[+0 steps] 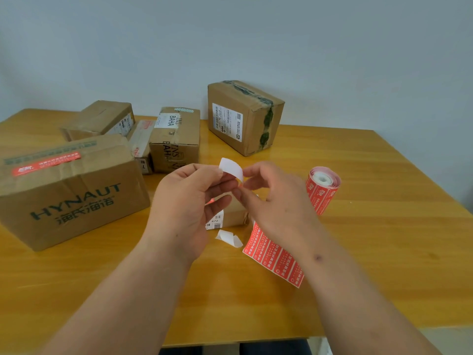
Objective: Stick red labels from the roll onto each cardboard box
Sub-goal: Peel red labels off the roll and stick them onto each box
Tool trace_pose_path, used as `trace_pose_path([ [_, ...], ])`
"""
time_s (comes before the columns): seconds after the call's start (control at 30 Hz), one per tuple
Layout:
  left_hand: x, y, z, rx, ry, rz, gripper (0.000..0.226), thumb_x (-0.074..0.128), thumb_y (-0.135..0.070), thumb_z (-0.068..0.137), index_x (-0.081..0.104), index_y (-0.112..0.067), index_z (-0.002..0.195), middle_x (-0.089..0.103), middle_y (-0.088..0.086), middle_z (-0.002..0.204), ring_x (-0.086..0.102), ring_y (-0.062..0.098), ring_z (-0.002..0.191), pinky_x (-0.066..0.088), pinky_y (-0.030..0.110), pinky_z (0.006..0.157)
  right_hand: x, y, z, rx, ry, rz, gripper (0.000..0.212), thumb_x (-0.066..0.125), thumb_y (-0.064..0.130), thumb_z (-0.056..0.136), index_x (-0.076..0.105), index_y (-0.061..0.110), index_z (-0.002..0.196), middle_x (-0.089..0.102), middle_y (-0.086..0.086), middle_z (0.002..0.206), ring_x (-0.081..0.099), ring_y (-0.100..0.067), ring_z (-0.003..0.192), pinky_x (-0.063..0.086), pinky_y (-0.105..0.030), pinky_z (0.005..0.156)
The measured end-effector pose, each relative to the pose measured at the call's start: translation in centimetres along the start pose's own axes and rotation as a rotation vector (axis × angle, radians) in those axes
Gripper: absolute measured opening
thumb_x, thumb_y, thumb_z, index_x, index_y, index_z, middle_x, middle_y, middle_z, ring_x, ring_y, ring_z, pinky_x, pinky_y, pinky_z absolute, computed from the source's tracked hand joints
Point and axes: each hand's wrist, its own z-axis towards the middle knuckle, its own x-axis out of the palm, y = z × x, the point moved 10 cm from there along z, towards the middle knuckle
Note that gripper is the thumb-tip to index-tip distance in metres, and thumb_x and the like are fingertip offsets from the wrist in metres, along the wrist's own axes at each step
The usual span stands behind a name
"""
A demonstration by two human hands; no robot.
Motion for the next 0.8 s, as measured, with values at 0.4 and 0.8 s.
trace_pose_path([
  [0.4, 1.3, -3.7, -1.1, 0.400, 0.192, 0.790, 0.051, 0.073, -0.012, 0.078, 0.056, -0.039, 0.118, 0.061, -0.021, 0.111, 0.058, -0.002, 0.103, 0.050, 0.024, 0.087, 0.0, 0.1, 0.5, 0.042, 0.176, -0.037, 0.014, 0.051, 0.031, 0.095, 0.060, 0.039, 0.088, 0.062, 0.016, 0.082, 0.058, -0.006, 0.081, 0.045, -0.027, 0.072],
  [0.8, 3.0, -3.5, -2.4, 0.661, 0.314, 1.156, 0.027, 0.075, -0.023, 0.080, 0.062, -0.033, 0.102, 0.054, -0.022, 0.104, 0.055, -0.001, 0.095, 0.048, 0.018, 0.078, 0.9, 1.4, 0.1, -0.025, 0.271, -0.036, 0.007, 0.054, 0.028, 0.092, 0.060, 0.033, 0.091, 0.057, 0.012, 0.075, 0.054, -0.004, 0.070, 0.036, -0.022, 0.058],
])
